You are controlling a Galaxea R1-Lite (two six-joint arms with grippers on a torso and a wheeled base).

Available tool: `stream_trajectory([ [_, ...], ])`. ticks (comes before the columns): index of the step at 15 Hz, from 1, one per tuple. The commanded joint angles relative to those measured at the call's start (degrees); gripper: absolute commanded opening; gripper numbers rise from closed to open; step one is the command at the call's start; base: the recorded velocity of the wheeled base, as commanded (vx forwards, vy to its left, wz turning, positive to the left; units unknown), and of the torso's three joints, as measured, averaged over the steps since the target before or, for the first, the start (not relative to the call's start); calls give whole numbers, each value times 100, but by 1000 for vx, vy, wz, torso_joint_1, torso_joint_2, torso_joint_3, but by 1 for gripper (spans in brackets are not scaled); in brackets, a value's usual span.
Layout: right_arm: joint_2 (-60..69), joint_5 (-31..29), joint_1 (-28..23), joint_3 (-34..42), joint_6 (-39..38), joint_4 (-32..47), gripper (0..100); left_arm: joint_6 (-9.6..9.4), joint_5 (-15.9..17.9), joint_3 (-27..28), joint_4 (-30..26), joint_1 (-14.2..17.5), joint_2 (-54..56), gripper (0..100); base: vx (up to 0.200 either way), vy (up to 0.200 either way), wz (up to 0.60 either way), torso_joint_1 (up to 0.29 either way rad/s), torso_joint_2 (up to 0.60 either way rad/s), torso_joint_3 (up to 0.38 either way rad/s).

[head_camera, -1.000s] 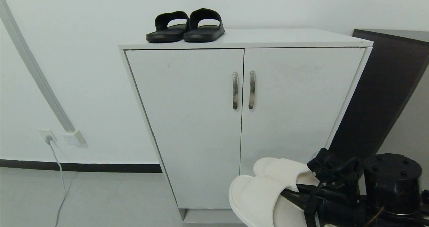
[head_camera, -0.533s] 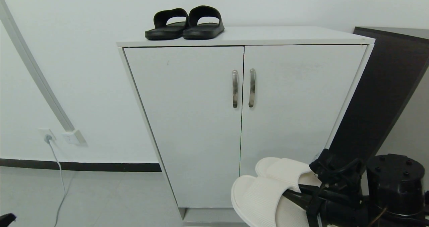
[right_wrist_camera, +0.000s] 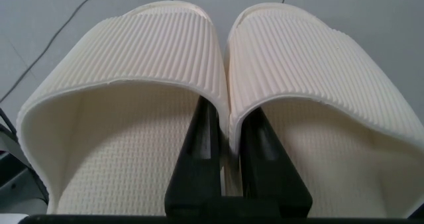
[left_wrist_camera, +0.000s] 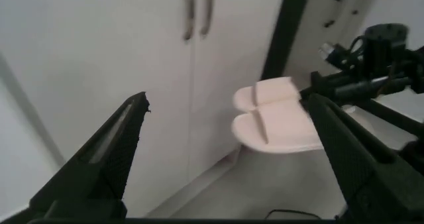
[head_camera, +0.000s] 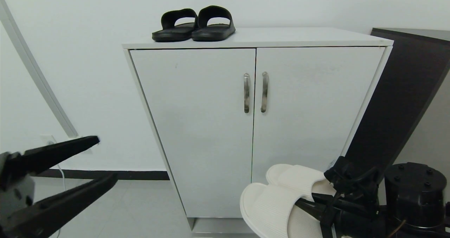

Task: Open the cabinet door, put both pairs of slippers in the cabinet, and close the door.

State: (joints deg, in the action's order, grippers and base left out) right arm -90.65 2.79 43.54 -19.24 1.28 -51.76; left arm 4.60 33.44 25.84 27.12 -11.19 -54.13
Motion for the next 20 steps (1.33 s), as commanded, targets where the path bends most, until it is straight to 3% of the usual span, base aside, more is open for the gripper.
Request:
stream_trajectory([
  [1,-32,2,14,8,-14,-27,0,6,-162,878,267,-1184,-1478,100,0,0,0,0,0,0],
  [2,-49,2,14,8,-14,-27,0,6,-294,1028,267,-1421,-1663,100,0,0,0,0,0,0],
  [5,-155,11,14,8,-14,-27,0,-11,-1129,1573,329,-2484,-2401,100,0,0,0,0,0,0],
  [10,-164,11,22,8,-5,-36,0,94,-1199,2443,750,-2862,-3253,100,0,0,0,0,0,0],
  [11,-181,11,14,25,-5,-36,0,217,-1138,2680,698,-2862,-3412,100,0,0,0,0,0,0],
  [12,-181,2,14,52,-5,-36,0,375,-848,2865,689,-2801,-3579,100,0,0,0,0,0,0],
  [13,-181,2,14,60,-5,-36,0,454,-426,3023,689,-2695,-3737,100,0,0,0,0,0,0],
  [15,-181,-24,14,60,30,-36,0,525,-136,3506,680,-2660,-4220,100,0,0,0,0,0,0],
  [17,-181,-33,14,69,39,-36,0,929,-22,3990,707,-2660,-4677,100,0,0,0,0,0,0],
  [19,-181,-33,14,78,39,-36,0,1316,488,4262,715,-2555,-4827,100,0,0,0,0,0,0],
  [20,-199,-33,14,87,39,-36,0,1659,752,4605,698,-2432,-5029,100,0,0,0,0,0,0],
])
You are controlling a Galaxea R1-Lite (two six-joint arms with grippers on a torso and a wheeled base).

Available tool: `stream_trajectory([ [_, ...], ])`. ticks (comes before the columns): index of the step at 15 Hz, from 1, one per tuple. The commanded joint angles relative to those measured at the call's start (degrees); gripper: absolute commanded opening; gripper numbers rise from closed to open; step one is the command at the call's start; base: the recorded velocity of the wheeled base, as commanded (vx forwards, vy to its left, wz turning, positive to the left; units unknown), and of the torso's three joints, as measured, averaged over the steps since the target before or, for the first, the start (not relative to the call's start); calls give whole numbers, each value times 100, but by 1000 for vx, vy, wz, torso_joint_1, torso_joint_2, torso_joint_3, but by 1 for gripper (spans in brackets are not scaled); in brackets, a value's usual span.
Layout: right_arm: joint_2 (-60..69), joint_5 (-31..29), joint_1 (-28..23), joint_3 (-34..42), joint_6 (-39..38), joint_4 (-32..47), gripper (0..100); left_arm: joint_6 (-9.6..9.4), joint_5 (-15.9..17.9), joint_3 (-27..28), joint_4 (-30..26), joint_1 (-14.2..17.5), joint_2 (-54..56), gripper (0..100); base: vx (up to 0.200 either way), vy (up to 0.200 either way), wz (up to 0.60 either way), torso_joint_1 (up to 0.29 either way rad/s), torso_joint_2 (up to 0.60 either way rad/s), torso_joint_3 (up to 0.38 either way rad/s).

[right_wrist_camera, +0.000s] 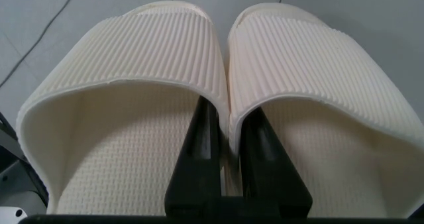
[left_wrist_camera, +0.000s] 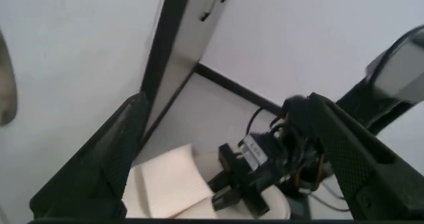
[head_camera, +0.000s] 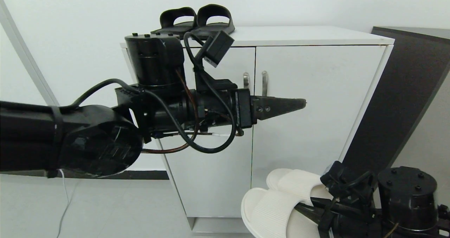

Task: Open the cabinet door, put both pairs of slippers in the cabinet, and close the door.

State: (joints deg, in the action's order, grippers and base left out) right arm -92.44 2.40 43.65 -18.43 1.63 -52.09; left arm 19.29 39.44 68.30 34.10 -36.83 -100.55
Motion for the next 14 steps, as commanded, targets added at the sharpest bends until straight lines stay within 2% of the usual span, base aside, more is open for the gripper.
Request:
stream_trajectory([
  [1,-63,6,-6,6,-5,-3,0,234,143,526,0,194,-527,100,0,0,0,0,0,0],
  [3,-178,-3,-6,6,-5,-64,0,234,55,500,-8,237,-518,100,0,0,0,0,0,0],
  [5,-248,-20,-6,15,-14,-196,0,234,-349,517,-17,211,-536,100,0,0,0,0,0,0],
  [7,-257,-38,-15,33,-14,-258,0,216,-595,552,-149,211,-518,100,0,0,0,0,0,0],
  [10,-266,-38,-15,59,-5,-258,0,14,-947,640,-290,211,-518,100,0,0,0,0,0,0],
  [14,-283,-47,-15,59,4,-258,0,-21,-1105,878,-553,229,-589,100,0,0,0,0,0,0],
])
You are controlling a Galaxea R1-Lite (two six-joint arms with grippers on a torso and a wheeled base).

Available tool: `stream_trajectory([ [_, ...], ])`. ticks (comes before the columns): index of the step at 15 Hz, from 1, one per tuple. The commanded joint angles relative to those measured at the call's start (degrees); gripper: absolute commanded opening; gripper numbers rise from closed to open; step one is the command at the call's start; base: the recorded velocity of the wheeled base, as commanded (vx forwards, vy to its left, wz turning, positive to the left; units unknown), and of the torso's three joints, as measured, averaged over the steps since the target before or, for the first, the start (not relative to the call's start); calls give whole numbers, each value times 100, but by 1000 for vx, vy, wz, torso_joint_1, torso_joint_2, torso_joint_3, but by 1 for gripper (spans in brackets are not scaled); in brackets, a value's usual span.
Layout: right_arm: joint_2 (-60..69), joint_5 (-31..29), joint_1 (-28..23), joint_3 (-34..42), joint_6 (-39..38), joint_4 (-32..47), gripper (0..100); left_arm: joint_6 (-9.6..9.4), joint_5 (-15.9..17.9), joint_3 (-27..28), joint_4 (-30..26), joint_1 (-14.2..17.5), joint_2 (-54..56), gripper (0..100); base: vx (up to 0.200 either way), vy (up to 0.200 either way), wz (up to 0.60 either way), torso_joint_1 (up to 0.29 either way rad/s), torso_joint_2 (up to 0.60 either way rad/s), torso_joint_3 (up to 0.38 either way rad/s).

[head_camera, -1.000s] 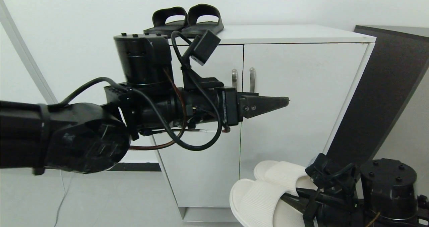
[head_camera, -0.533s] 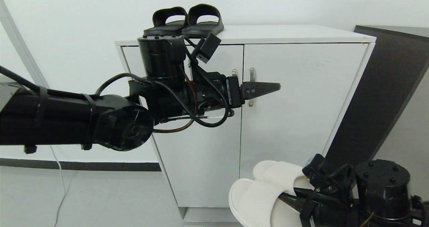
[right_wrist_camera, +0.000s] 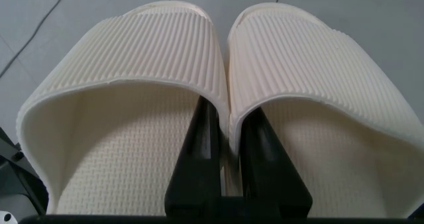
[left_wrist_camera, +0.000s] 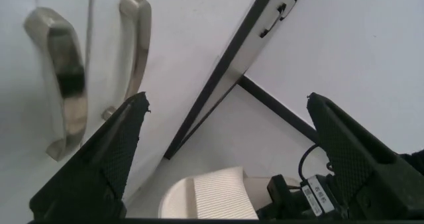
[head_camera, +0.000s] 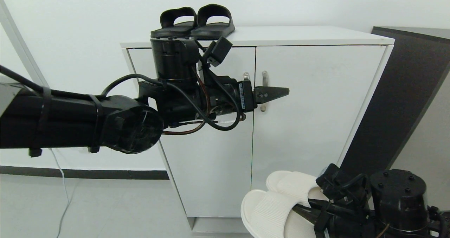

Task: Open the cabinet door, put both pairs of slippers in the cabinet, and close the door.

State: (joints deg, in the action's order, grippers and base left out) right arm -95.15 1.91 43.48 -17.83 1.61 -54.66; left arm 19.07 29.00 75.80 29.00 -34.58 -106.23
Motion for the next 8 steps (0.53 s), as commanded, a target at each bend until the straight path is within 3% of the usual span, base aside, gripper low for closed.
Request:
stream_trajectory([
  [1,-13,2,2,-1,6,-9,0,-8,-219,242,-105,4,-91,100,0,0,0,0,0,0],
  [8,-21,11,-42,-1,-12,-9,0,-35,-325,734,-167,-4,-574,100,0,0,0,0,0,0],
])
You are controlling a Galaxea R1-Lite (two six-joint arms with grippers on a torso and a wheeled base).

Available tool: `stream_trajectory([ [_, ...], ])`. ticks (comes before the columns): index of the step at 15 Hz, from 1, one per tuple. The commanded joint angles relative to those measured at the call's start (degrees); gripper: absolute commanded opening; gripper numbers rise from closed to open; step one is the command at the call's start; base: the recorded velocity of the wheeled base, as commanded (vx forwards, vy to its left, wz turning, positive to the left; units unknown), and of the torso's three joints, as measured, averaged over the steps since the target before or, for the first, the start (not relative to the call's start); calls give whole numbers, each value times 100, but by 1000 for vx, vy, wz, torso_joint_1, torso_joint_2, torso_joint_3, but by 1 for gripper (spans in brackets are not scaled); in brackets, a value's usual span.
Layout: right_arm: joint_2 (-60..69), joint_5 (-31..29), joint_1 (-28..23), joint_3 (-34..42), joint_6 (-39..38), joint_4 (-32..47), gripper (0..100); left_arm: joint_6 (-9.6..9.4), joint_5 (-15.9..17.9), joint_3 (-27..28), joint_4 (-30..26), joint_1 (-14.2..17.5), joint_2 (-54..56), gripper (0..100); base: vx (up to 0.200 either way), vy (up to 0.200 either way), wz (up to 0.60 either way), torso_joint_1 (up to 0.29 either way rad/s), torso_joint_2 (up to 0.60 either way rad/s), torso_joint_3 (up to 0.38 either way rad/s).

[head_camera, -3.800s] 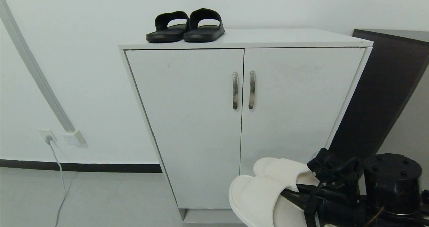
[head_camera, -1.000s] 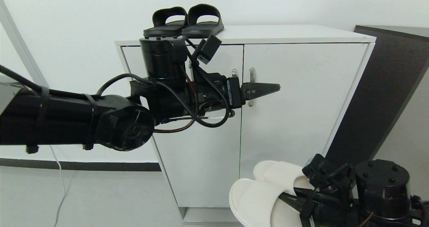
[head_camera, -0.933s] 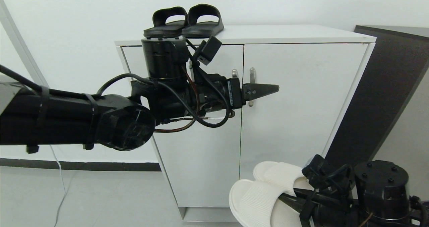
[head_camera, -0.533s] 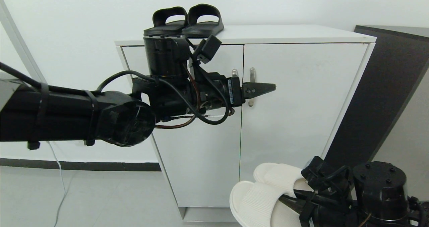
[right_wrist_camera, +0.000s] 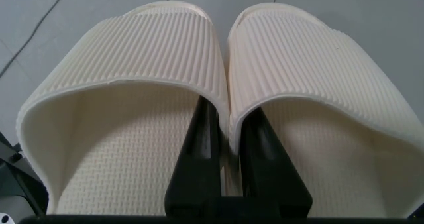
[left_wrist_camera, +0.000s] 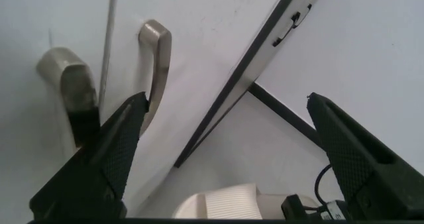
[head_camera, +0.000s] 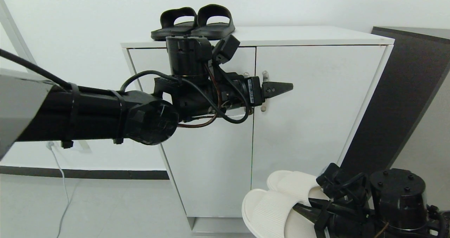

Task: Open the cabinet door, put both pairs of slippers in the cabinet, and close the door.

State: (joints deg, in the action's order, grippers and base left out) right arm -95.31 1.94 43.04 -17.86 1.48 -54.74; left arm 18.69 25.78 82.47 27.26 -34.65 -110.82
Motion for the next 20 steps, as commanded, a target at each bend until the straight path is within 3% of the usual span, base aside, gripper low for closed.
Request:
stream_trajectory([
  [1,-14,0,2,2,2,-2,0,3,-3,147,8,-7,-176,100,0,0,0,0,0,0],
  [2,-14,8,2,2,-7,-2,0,3,-3,208,8,-7,-229,100,0,0,0,0,0,0],
  [3,-14,0,2,2,-7,-2,0,3,-3,243,16,-7,-264,0,0,0,0,0,0,0],
  [10,100,298,11,195,-16,-37,0,3,-3,-126,60,-25,-36,0,0,0,0,0,0,0],
  [13,311,887,37,468,37,-64,0,3,-3,-521,87,-192,263,0,0,0,0,0,0,0],
  [16,320,896,55,485,55,-64,0,-6,-21,-890,87,-411,623,0,0,0,0,0,0,0],
  [20,276,878,64,485,248,-64,0,-6,-293,-1365,95,-552,1107,0,0,0,0,0,0,0],
])
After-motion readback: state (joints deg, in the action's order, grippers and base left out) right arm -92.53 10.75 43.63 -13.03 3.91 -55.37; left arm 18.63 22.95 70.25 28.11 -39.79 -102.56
